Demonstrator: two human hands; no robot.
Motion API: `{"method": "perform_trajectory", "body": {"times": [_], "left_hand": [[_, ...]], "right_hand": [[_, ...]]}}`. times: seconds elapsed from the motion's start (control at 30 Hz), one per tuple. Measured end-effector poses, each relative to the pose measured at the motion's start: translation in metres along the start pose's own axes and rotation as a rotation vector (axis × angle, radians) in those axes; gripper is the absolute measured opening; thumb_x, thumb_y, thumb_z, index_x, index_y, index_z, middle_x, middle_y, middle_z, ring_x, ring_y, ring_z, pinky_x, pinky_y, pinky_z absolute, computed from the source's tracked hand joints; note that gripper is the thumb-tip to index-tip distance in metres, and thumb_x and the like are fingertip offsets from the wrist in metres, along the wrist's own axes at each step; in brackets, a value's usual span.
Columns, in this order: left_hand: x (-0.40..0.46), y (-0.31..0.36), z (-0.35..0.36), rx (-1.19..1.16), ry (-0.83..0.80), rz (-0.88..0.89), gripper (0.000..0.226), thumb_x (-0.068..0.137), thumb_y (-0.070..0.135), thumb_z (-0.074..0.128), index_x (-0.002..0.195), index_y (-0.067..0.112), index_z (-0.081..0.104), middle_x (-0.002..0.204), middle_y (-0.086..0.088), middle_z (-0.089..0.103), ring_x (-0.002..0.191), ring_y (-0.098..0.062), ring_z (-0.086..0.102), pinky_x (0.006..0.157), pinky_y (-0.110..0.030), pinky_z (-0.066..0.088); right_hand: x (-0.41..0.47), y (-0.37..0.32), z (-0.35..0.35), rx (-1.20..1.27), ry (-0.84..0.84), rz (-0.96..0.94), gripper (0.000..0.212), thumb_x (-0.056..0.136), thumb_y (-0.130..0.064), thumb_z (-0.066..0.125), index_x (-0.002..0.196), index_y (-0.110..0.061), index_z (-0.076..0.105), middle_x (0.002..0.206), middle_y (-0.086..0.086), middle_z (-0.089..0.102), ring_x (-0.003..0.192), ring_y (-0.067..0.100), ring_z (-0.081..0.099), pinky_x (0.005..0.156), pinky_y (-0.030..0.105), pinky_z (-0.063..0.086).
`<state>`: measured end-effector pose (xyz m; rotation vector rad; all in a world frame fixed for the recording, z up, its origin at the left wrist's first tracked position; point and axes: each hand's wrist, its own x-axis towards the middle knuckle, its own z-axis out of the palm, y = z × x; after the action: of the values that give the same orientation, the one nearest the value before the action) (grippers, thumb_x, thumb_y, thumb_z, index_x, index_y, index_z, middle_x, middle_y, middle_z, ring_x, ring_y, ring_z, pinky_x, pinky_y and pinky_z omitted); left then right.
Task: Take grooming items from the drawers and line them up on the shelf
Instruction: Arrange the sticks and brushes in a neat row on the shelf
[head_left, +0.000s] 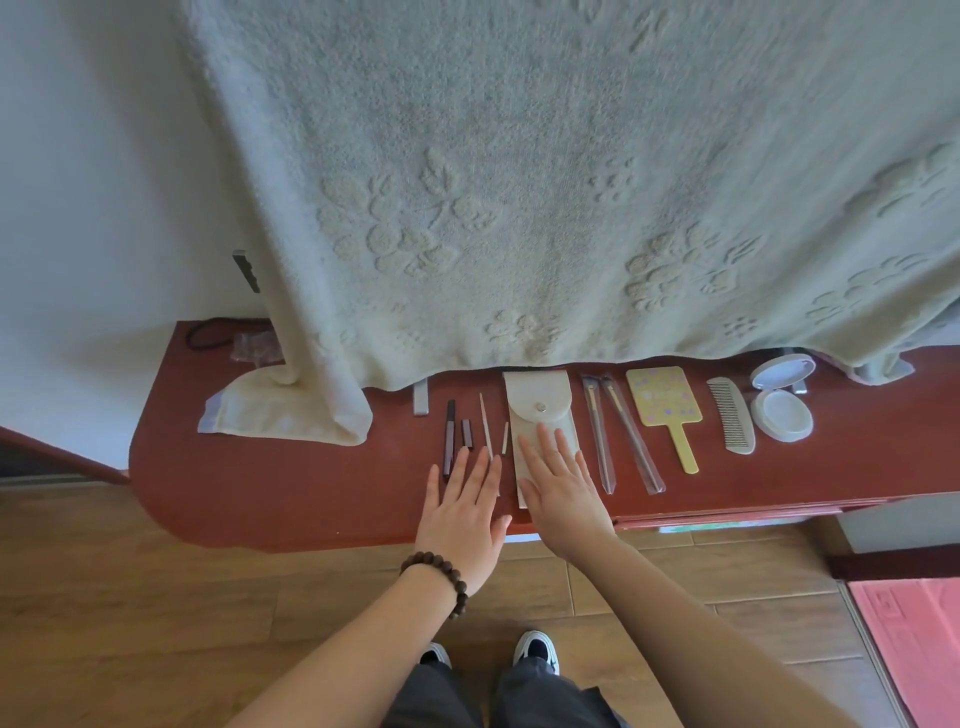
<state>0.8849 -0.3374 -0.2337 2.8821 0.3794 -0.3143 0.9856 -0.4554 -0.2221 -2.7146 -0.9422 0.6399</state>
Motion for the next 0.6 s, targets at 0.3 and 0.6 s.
{"method": "perform_trajectory", "body": {"times": [0.3,0.6], "left_hand": [[0.035,0.058,-0.018,0.008,0.054,0.181,0.059,0.101,0.037,0.025,0.152,0.015,0.004,0.160,-0.001,-0.010,0.146,-0.022,-0.016,0.118,-0.050,-0.004],[0.079,0.114,-0.011,0.165,-0.099,0.065,0.059,0.103,0.035,0.023,0.151,0.017,-0.005,0.160,0.001,-0.011,0.146,-0.021,-0.016,0.118,-0.053,-0.003]], "right_hand": [[-0.021,0.089,-0.037,0.045,0.172,0.161,0.055,0.103,-0.032,0.025,0.153,-0.024,0.005,0.161,-0.004,-0.007,0.147,0.014,-0.013,0.120,0.034,-0.004],[0.000,0.169,-0.063,-0.284,0.016,-0.171,0.061,0.102,-0.016,0.030,0.152,-0.027,-0.001,0.160,-0.007,-0.012,0.145,0.017,-0.020,0.117,0.037,-0.008]]}}
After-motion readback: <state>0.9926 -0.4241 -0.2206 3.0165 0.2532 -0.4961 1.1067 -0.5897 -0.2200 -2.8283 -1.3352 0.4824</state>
